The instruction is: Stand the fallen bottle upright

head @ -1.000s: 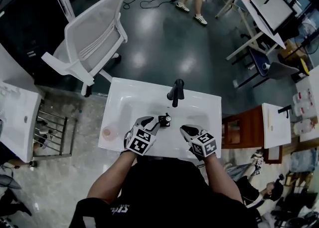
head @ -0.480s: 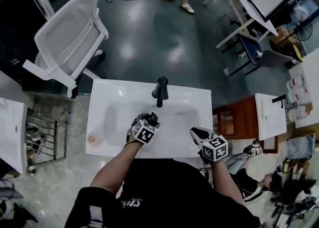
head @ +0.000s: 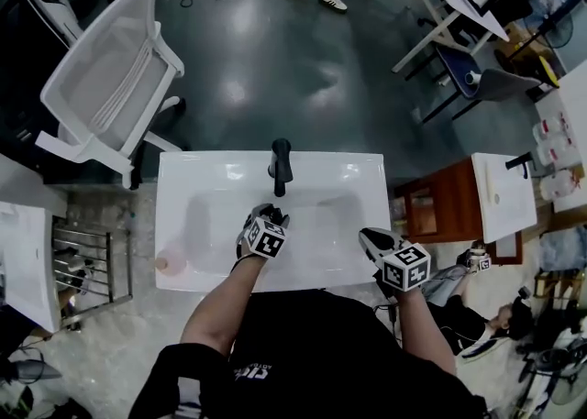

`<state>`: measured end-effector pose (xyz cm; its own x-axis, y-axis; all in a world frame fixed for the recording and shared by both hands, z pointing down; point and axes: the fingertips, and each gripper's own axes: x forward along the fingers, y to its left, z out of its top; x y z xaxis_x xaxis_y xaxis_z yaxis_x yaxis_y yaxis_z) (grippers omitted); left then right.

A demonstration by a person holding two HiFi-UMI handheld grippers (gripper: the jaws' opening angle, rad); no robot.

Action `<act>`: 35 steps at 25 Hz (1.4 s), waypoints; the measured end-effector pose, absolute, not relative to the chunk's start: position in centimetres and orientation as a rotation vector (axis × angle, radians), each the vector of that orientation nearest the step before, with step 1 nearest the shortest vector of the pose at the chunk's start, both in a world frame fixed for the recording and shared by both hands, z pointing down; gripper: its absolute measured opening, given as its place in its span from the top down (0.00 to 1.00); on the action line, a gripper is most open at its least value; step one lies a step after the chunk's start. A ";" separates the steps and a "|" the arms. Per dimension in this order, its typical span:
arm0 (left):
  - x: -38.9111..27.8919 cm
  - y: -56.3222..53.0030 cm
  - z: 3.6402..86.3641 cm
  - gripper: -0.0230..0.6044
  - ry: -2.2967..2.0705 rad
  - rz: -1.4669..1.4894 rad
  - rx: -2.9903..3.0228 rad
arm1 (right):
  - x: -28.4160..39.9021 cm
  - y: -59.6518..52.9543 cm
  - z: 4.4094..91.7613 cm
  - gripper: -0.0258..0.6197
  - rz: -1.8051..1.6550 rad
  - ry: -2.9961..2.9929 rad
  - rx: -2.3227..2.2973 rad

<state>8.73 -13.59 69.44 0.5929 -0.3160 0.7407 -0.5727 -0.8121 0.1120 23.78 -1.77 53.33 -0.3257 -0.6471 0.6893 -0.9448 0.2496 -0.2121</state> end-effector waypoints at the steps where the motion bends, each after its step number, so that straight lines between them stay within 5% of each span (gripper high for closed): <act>1: 8.8 -13.7 69.5 0.61 -0.726 1.054 2.497 | 23.9 -1.5 53.4 0.89 0.852 -2.059 1.448; 6: 9.4 -13.9 68.3 0.77 -0.716 1.029 2.575 | 24.7 0.1 54.1 0.89 0.900 -2.042 1.461; 18: 10.5 -11.5 63.3 0.78 -0.675 0.881 2.601 | 25.1 0.3 54.8 0.90 0.921 -2.088 1.448; 35: 31.5 -8.0 50.0 0.78 -0.423 0.766 2.817 | 36.4 2.2 51.6 0.92 0.840 -2.197 1.581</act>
<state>31.45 -8.03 49.98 0.8255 -0.2220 0.5189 -0.3212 -0.9408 0.1084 36.36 2.23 51.64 -0.3455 -0.7549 0.5574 -0.9342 0.2209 -0.2800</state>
